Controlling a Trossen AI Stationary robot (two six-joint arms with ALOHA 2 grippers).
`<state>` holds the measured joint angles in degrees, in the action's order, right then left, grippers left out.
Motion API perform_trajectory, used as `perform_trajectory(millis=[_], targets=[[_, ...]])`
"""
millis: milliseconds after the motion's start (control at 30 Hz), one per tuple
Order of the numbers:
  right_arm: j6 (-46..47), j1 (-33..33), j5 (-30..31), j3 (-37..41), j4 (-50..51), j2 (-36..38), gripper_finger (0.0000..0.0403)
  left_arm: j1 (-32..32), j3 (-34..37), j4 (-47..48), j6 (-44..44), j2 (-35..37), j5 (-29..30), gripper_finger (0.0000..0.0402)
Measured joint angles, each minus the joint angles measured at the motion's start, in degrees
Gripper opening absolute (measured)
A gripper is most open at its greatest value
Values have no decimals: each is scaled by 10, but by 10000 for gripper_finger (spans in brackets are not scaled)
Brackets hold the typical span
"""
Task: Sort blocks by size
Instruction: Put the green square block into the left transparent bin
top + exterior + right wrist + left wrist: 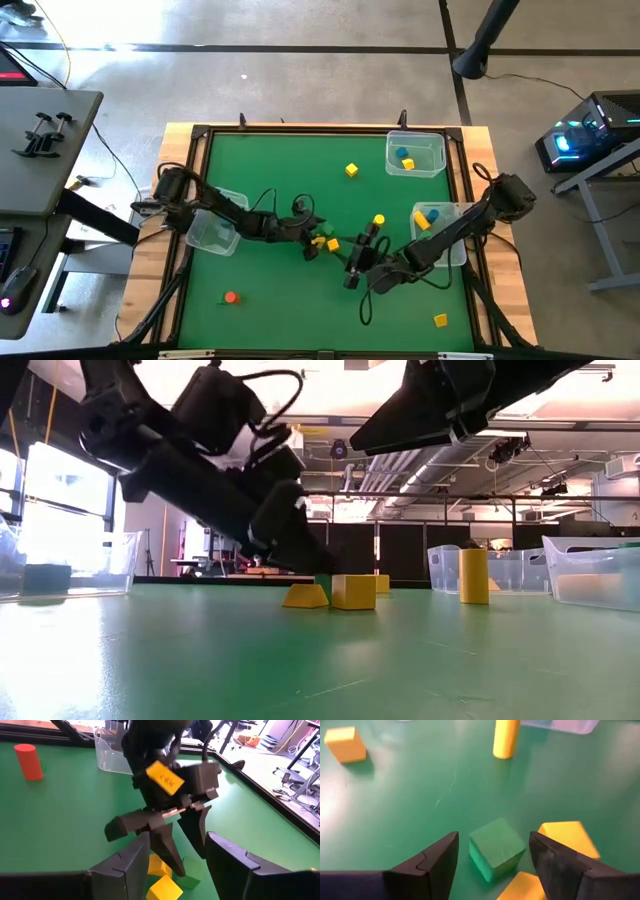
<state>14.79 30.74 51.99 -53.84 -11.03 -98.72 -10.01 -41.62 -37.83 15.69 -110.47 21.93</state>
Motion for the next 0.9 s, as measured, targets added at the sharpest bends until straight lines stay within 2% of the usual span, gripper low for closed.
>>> perform_trajectory(millis=[300, 733, 900], targets=[[2, 0, 0, 0, 1, 0, 181, 5, -28, -2, -3, -39, -2, 212], [4, 0, -1, 0, 5, 0, 181, 11, -34, 1, -11, -44, -1, 107], [4, 0, -1, 0, 5, 0, 181, 9, -33, 5, -13, -38, 6, 102]])
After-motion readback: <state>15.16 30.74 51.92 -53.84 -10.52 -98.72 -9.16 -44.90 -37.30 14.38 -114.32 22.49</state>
